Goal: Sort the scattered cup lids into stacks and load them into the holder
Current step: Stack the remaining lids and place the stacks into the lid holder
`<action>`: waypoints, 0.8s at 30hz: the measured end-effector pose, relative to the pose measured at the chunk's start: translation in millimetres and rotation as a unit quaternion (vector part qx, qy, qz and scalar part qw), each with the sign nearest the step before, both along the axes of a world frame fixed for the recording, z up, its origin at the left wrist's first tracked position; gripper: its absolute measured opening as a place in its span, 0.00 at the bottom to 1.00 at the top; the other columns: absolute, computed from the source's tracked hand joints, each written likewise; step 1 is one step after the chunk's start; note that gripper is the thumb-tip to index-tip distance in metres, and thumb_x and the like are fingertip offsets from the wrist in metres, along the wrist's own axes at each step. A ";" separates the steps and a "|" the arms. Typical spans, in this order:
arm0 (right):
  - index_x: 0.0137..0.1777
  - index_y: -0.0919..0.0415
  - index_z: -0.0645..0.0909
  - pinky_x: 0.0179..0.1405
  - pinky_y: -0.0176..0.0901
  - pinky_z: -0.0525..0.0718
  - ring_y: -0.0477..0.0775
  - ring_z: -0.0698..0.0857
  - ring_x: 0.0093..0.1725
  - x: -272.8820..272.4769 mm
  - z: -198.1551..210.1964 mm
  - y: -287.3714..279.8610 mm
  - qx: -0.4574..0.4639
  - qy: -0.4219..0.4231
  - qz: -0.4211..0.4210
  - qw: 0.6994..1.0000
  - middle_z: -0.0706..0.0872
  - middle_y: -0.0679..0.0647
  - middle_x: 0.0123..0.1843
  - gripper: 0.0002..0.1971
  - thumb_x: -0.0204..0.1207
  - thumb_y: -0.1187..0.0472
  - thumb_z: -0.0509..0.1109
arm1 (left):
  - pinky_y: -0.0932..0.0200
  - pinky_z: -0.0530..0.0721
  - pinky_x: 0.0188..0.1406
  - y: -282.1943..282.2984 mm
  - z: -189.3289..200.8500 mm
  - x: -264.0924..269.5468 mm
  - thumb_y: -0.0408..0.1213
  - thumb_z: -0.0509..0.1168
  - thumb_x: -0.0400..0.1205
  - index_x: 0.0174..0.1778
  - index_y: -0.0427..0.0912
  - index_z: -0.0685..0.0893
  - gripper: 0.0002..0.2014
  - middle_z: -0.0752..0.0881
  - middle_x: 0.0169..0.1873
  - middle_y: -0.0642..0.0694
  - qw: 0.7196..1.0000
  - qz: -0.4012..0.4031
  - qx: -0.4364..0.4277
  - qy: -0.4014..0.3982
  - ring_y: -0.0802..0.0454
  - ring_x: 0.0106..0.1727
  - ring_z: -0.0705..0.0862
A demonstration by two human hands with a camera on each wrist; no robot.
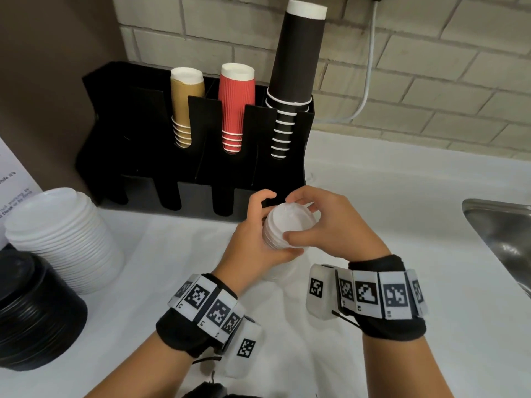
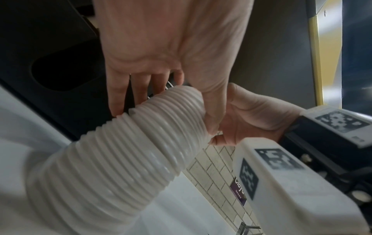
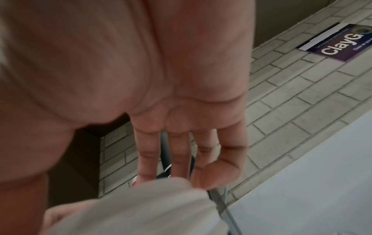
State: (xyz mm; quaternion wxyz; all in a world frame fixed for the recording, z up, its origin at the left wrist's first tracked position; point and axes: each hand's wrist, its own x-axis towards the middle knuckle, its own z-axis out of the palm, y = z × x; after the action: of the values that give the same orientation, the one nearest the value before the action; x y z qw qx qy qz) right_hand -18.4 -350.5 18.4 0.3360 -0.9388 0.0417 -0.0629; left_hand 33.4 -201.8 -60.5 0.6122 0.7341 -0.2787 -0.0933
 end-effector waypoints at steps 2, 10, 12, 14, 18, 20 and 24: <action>0.59 0.49 0.80 0.43 0.21 0.74 0.36 0.78 0.50 -1.1 -2.6 -0.9 0.002 -0.002 -0.003 1.000 0.82 0.42 0.55 0.26 0.60 0.57 0.82 | 0.70 0.83 0.50 1.1 0.6 -0.7 0.40 0.83 0.65 0.61 0.65 0.67 0.38 0.83 0.54 0.65 1.000 -0.009 0.000 -0.006 0.67 0.57 0.83; 0.52 0.45 0.84 0.45 0.26 0.78 0.40 0.84 0.52 5.6 -19.6 -41.0 0.205 -0.004 -0.069 0.976 0.84 0.39 0.53 0.19 0.62 0.48 0.82 | 0.65 0.84 0.49 1.5 6.8 -0.5 0.53 0.80 0.61 0.53 0.56 0.73 0.29 0.81 0.53 0.64 0.999 -0.031 0.002 -0.026 0.62 0.55 0.82; 0.57 0.48 0.82 0.50 0.37 0.79 0.50 0.83 0.58 20.3 -32.7 -65.8 0.229 0.009 -0.174 0.958 0.83 0.48 0.60 0.19 0.67 0.48 0.79 | 0.70 0.81 0.53 0.7 5.2 0.2 0.50 0.79 0.65 0.52 0.56 0.74 0.25 0.81 0.54 0.65 0.999 -0.025 0.002 -0.021 0.67 0.58 0.80; 0.68 0.50 0.76 0.55 0.43 0.75 0.56 0.79 0.66 37.2 -45.5 -87.5 0.183 0.086 -0.233 0.951 0.76 0.55 0.70 0.26 0.70 0.48 0.77 | 0.75 0.78 0.54 -0.2 4.4 1.5 0.46 0.79 0.66 0.52 0.54 0.74 0.24 0.80 0.56 0.66 1.000 -0.021 0.001 -0.018 0.72 0.59 0.78; 0.80 0.47 0.61 0.62 0.52 0.74 0.64 0.73 0.73 68.3 -59.0 -111.4 0.050 0.222 -0.227 0.947 0.65 0.57 0.79 0.39 0.71 0.45 0.75 | 0.64 0.83 0.54 -2.4 7.8 3.4 0.52 0.77 0.63 0.51 0.53 0.74 0.26 0.82 0.53 0.63 1.000 -0.014 0.004 -0.011 0.63 0.56 0.81; 0.82 0.47 0.57 0.69 0.56 0.71 0.66 0.68 0.76 83.9 -62.1 -115.5 -0.017 0.235 -0.220 0.947 0.63 0.57 0.80 0.42 0.71 0.46 0.75 | 0.59 0.84 0.54 -2.6 9.3 4.3 0.53 0.77 0.62 0.51 0.53 0.74 0.26 0.82 0.51 0.63 1.000 -0.008 0.007 -0.008 0.61 0.55 0.82; 0.81 0.47 0.60 0.72 0.56 0.67 0.67 0.65 0.78 108.3 -70.1 -120.0 -0.135 0.248 -0.203 0.938 0.66 0.58 0.79 0.39 0.72 0.44 0.72 | 0.59 0.83 0.54 -3.1 10.2 5.0 0.47 0.78 0.64 0.50 0.53 0.74 0.23 0.82 0.50 0.64 1.000 0.000 0.009 -0.009 0.63 0.54 0.81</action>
State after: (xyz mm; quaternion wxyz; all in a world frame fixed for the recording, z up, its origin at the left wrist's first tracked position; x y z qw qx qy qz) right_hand 89.9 -470.4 -51.7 0.1649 -0.9328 0.3048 0.0994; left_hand 38.3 -204.9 -50.3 0.6033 0.7402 -0.2834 -0.0887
